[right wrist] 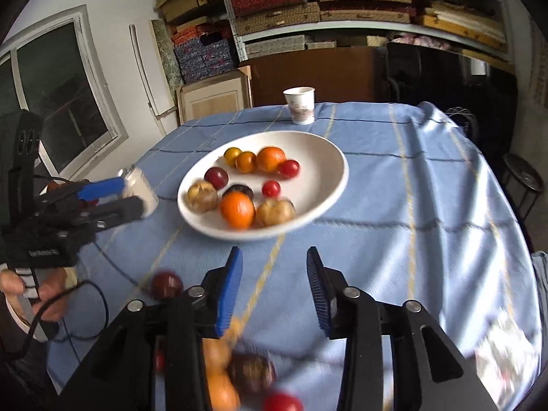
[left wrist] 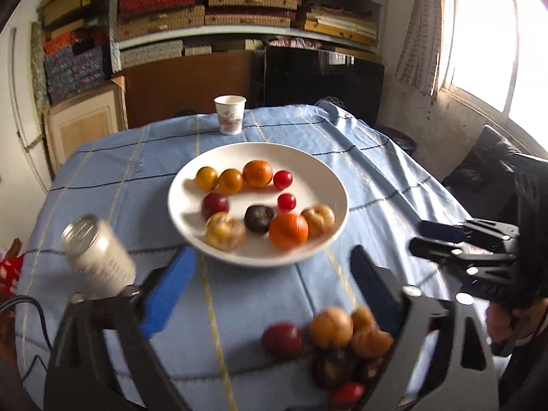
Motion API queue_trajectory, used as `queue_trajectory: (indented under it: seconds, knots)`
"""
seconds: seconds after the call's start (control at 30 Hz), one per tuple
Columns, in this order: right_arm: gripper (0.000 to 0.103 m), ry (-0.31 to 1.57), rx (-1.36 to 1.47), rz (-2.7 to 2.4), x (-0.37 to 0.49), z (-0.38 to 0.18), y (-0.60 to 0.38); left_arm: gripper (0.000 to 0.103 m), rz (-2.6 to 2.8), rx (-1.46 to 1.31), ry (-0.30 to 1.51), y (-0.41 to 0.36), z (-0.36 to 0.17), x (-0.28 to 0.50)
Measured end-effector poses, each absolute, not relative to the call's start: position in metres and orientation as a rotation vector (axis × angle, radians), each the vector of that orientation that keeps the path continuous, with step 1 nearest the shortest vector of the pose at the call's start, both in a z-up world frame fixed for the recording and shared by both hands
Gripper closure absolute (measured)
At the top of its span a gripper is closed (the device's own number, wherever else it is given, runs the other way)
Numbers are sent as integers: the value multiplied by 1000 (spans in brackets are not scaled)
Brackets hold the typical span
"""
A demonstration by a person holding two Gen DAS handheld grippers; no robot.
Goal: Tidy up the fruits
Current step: 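Return both open tools to the fruit cluster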
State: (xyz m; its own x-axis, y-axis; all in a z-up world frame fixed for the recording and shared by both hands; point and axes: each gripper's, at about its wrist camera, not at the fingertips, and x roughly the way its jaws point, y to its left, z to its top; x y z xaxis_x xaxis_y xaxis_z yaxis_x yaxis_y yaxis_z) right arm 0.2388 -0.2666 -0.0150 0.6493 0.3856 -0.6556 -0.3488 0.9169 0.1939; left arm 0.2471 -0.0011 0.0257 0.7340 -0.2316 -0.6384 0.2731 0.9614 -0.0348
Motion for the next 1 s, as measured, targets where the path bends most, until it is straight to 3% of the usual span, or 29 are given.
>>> queue_trajectory:
  seconds: [0.07,0.33,1.0]
  knots:
    - [63,762,40,399,214,-23,-277,4,-255,82,672,2,20,226]
    - [59,792,33,341,153,-57,-294,4,-196,61,690,26,-26,176]
    - [59,888,-3,358,166,-77,-275,4,-91,-57,719,62,-34,165]
